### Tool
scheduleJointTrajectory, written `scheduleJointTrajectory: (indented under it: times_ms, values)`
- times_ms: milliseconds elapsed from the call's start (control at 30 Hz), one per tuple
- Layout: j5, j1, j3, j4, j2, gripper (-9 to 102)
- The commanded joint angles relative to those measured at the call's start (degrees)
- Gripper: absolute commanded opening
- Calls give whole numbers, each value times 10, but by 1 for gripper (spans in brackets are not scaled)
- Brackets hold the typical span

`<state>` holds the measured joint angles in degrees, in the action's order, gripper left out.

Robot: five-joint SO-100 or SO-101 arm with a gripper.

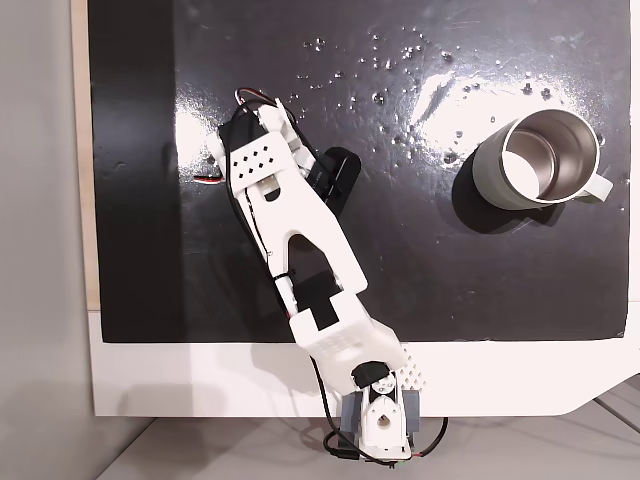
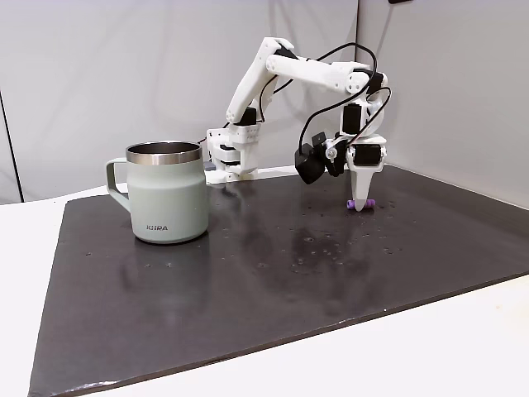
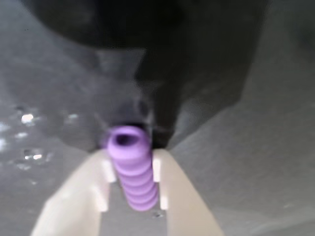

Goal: Grasp a pengrip and put it in the cup.

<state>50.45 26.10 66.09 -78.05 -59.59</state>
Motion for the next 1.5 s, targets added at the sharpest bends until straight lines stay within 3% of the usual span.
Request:
scheduleJointTrajectory:
  times_ms: [0, 367, 667, 1100, 1467]
  values:
    - [-7, 7, -20, -14, -2, 0]
    - [-47, -38, -28, -103, -135, 0]
    - [-153, -134, -50, -224, -271, 0]
    - [-332, -319, 15, -247, -454, 0]
    - [-482, -511, -40, -246, -382, 0]
